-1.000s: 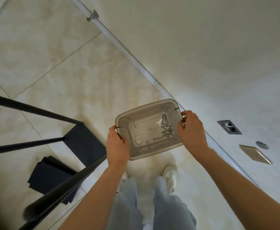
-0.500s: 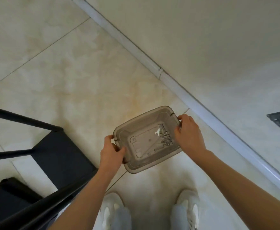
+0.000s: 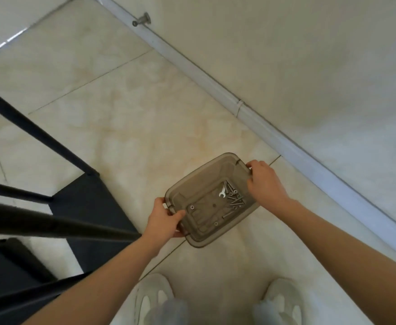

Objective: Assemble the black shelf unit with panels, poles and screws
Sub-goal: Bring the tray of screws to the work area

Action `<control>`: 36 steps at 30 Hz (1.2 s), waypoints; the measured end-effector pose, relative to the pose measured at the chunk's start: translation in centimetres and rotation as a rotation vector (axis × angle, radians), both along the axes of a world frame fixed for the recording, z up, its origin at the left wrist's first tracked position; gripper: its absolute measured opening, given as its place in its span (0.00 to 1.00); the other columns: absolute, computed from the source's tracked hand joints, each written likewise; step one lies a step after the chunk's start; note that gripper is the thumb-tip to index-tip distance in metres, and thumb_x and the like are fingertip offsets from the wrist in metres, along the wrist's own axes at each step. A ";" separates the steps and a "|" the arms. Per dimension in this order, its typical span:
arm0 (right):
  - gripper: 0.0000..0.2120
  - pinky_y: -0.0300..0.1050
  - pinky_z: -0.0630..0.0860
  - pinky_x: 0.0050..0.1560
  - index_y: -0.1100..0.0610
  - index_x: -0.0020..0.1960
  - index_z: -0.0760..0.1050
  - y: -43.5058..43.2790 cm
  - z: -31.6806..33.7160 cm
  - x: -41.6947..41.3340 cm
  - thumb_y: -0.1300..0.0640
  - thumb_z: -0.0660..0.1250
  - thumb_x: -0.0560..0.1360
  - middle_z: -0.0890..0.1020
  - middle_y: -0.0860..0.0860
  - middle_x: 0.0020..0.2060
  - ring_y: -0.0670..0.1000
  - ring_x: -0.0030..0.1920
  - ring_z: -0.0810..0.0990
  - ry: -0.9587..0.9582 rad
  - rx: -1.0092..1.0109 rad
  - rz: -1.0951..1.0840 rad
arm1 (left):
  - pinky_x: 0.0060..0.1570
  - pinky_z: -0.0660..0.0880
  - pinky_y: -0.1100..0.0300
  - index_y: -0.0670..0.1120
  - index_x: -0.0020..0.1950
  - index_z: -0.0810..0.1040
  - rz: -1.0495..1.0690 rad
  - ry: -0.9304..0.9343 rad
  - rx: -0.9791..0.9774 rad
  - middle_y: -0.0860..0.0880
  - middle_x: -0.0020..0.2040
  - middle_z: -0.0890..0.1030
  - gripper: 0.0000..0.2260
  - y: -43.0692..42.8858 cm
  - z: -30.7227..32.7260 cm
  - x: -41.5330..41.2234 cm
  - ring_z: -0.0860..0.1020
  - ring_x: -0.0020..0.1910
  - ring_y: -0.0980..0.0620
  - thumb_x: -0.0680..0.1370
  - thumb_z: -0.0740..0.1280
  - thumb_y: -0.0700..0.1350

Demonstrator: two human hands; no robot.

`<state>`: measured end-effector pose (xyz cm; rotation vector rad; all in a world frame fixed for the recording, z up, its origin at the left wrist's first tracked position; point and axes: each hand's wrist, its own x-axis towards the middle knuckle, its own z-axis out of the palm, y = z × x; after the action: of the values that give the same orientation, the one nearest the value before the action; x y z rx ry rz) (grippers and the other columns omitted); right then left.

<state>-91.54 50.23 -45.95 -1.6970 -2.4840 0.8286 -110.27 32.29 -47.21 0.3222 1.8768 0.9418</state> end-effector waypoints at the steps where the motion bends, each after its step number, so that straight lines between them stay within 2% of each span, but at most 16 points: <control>1: 0.16 0.51 0.73 0.54 0.61 0.64 0.71 -0.2 0.1 0.0 0.66 0.59 0.77 0.76 0.58 0.58 0.59 0.57 0.76 -0.003 -0.016 0.011 | 0.33 0.82 0.52 0.46 0.62 0.67 0.004 -0.007 -0.001 0.41 0.48 0.81 0.15 -0.4 0.1 0.1 0.82 0.42 0.45 0.80 0.68 0.36; 6: 0.18 0.51 0.72 0.58 0.61 0.66 0.71 -1.4 -0.1 0.1 0.67 0.59 0.77 0.77 0.59 0.58 0.59 0.58 0.76 0.024 -0.021 0.033 | 0.34 0.83 0.51 0.44 0.62 0.67 0.014 -0.013 0.001 0.39 0.48 0.81 0.14 -1.8 0.4 0.1 0.83 0.43 0.43 0.80 0.67 0.36; 8: 0.18 0.51 0.73 0.59 0.60 0.67 0.72 -1.3 -0.4 0.1 0.67 0.59 0.77 0.77 0.59 0.58 0.59 0.58 0.76 0.045 -0.012 0.022 | 0.34 0.82 0.52 0.44 0.61 0.67 0.035 -0.028 0.019 0.39 0.47 0.81 0.14 -2.0 0.1 0.1 0.83 0.40 0.45 0.80 0.67 0.35; 12: 0.19 0.51 0.73 0.61 0.59 0.69 0.70 -1.9 -0.7 0.5 0.63 0.61 0.78 0.78 0.57 0.61 0.58 0.61 0.76 0.081 -0.029 0.018 | 0.35 0.83 0.50 0.43 0.60 0.68 0.055 -0.044 -0.021 0.39 0.47 0.81 0.14 -2.7 -0.4 0.4 0.84 0.39 0.45 0.79 0.69 0.38; 14: 0.21 0.50 0.71 0.64 0.59 0.71 0.68 -2.6 -0.9 1.1 0.60 0.63 0.79 0.75 0.56 0.65 0.57 0.64 0.74 0.117 -0.016 -0.043 | 0.38 0.83 0.51 0.45 0.62 0.69 0.033 -0.009 -0.052 0.42 0.49 0.81 0.15 -2.6 -0.7 0.0 0.84 0.42 0.45 0.79 0.71 0.41; 18: 0.27 0.50 0.65 0.68 0.61 0.75 0.61 -5.5 -1.4 2.8 0.52 0.63 0.80 0.69 0.58 0.71 0.57 0.70 0.69 0.215 -0.066 -0.278 | 0.54 0.79 0.50 0.49 0.66 0.69 -0.008 0.181 -0.027 0.51 0.55 0.77 0.20 -1.5 -1.5 -2.1 0.79 0.54 0.47 0.77 0.73 0.47; 20: 0.31 0.52 0.66 0.69 0.61 0.76 0.57 -7.1 -1.6 3.2 0.48 0.63 0.80 0.69 0.58 0.71 0.59 0.70 0.69 0.260 -0.216 -0.409 | 0.50 0.76 0.57 0.49 0.69 0.69 -0.042 0.253 0.011 0.53 0.57 0.76 0.22 -0.6 -1.7 -3.2 0.78 0.54 0.50 0.78 0.72 0.49; 22: 0.32 0.55 0.70 0.66 0.60 0.75 0.58 -8.2 -1.7 2.9 0.44 0.63 0.79 0.75 0.56 0.64 0.60 0.65 0.73 0.282 -0.393 -0.507 | 0.48 0.74 0.61 0.49 0.70 0.70 -0.087 0.286 0.044 0.51 0.61 0.76 0.23 0.6 -1.8 -4.1 0.78 0.56 0.50 0.78 0.72 0.49; 24: 0.26 0.58 0.75 0.61 0.57 0.68 0.62 -9.2 -1.8 2.3 0.42 0.63 0.79 0.76 0.51 0.53 0.57 0.57 0.76 0.316 -0.558 -0.552 | 0.48 0.74 0.63 0.49 0.71 0.70 -0.162 0.295 0.062 0.51 0.62 0.77 0.23 1.5 -1.9 -4.6 0.77 0.58 0.51 0.78 0.72 0.49; 26: 0.20 0.57 0.78 0.56 0.54 0.62 0.65 -9.8 -1.9 1.8 0.43 0.65 0.78 0.75 0.50 0.54 0.55 0.55 0.77 0.367 -0.686 -0.579 | 0.46 0.73 0.66 0.50 0.72 0.70 -0.269 0.286 0.060 0.53 0.61 0.76 0.24 2.3 -1.9 -4.7 0.76 0.58 0.52 0.78 0.72 0.49; 27: 0.19 0.56 0.80 0.54 0.54 0.61 0.65 -9.8 -2.0 1.6 0.45 0.66 0.78 0.75 0.51 0.55 0.55 0.56 0.77 0.392 -0.727 -0.586 | 0.49 0.73 0.66 0.49 0.72 0.71 -0.328 0.294 0.050 0.53 0.60 0.76 0.23 2.5 -1.9 -4.6 0.75 0.58 0.52 0.78 0.72 0.50; 30: 0.15 0.56 0.82 0.52 0.53 0.57 0.66 -9.2 -2.0 1.4 0.50 0.67 0.77 0.77 0.52 0.55 0.54 0.53 0.80 0.409 -0.757 -0.568 | 0.57 0.73 0.59 0.46 0.70 0.74 -0.450 0.362 0.014 0.50 0.61 0.79 0.18 3.1 -2.0 -4.4 0.77 0.58 0.50 0.80 0.69 0.48; 33: 0.14 0.55 0.83 0.50 0.54 0.59 0.67 -7.6 -1.9 0.9 0.53 0.67 0.77 0.79 0.53 0.53 0.53 0.51 0.81 0.388 -0.720 -0.523 | 0.48 0.77 0.59 0.46 0.68 0.75 -0.405 0.322 0.015 0.48 0.57 0.81 0.13 3.0 -2.3 -4.3 0.81 0.52 0.51 0.83 0.64 0.44; 36: 0.16 0.54 0.83 0.47 0.54 0.61 0.66 -5.8 -1.7 -0.5 0.54 0.67 0.76 0.79 0.53 0.53 0.53 0.52 0.81 0.380 -0.659 -0.482 | 0.49 0.78 0.57 0.47 0.67 0.75 -0.348 0.296 0.026 0.49 0.57 0.81 0.12 2.6 -2.8 -4.5 0.82 0.52 0.51 0.84 0.62 0.44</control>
<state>-92.03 44.39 -47.68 -1.9238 -1.5390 1.8032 -114.78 34.92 -50.05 0.8126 1.9869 0.7092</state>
